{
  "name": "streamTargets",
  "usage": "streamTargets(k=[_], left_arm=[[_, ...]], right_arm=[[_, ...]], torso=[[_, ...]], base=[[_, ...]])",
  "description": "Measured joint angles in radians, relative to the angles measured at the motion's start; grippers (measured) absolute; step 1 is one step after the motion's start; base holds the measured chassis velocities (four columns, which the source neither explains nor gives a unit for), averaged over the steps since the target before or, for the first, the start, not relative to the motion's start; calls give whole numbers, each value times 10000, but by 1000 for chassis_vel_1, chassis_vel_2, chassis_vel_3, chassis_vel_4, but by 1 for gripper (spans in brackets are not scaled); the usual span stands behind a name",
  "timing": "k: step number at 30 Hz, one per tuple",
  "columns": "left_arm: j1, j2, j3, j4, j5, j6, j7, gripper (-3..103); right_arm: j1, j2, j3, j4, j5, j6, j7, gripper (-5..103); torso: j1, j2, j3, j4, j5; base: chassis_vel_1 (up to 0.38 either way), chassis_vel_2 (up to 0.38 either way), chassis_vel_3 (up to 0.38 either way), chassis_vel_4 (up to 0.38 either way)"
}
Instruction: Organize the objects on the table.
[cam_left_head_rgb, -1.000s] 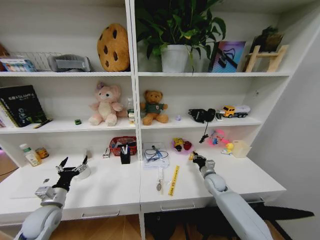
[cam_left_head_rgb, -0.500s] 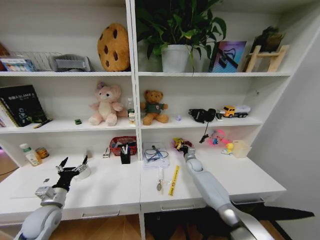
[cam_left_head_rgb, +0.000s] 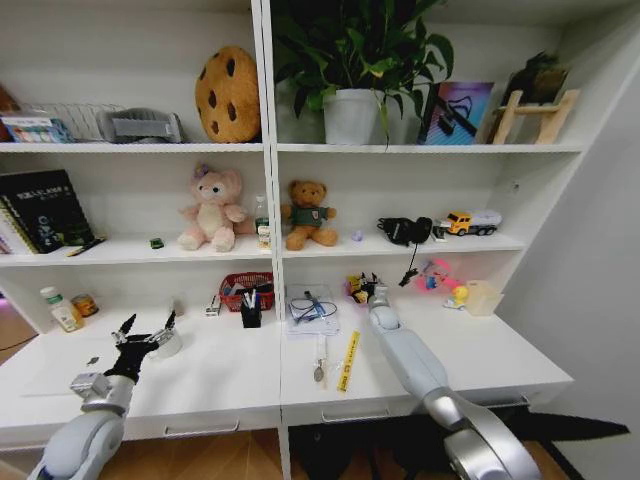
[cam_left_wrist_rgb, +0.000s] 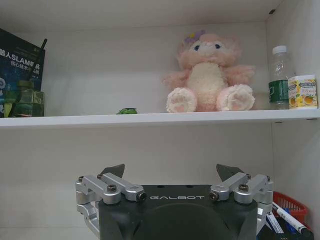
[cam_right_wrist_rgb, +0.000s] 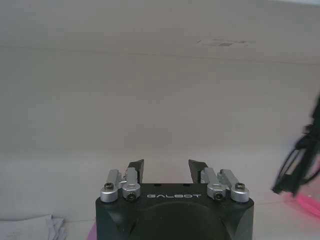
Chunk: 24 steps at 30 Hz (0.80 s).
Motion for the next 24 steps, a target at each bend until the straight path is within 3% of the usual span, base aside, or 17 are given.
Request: streamTargets(k=[4,6,9,12,19,22,24], left_arm=[[0,0,0,1,0,0,-1,100],[0,0,-1,0,0,0,1,100],[0,0,0,0,0,0,5,100],[0,0,0,0,0,0,2,100],[0,0,-1,0,0,0,1,100],[0,0,-1,0,1,0,1,100],[0,0,-1,0,0,0,2,100]], right_arm=[[-639,-513,185,961,22,0,52,58],[-1414,-1075,541,1825,-71,170,-30,75],[-1788,-1355,726,2253,-62,359,-175,80],[-3196,-2283,1227,3665,274,424,-377,96],[-4663,-2950,2003,5345,556,821,-815,100],[-5861,-3312,2832,6294,587,1555,-1319,100],[-6103,-3357,3021,6469,587,1663,-1371,100]], torso=[[-2,1,-1,1,-3],[-3,1,-1,-2,1],[-2,1,-1,0,1],[-2,1,-1,-2,0],[-3,2,-2,2,-2],[-2,2,-2,1,-3],[-3,2,-2,0,-1]], base=[[0,0,0,0],[0,0,0,0],[0,0,0,0],[0,0,0,0],[0,0,0,0],[0,0,0,0],[0,0,0,0]])
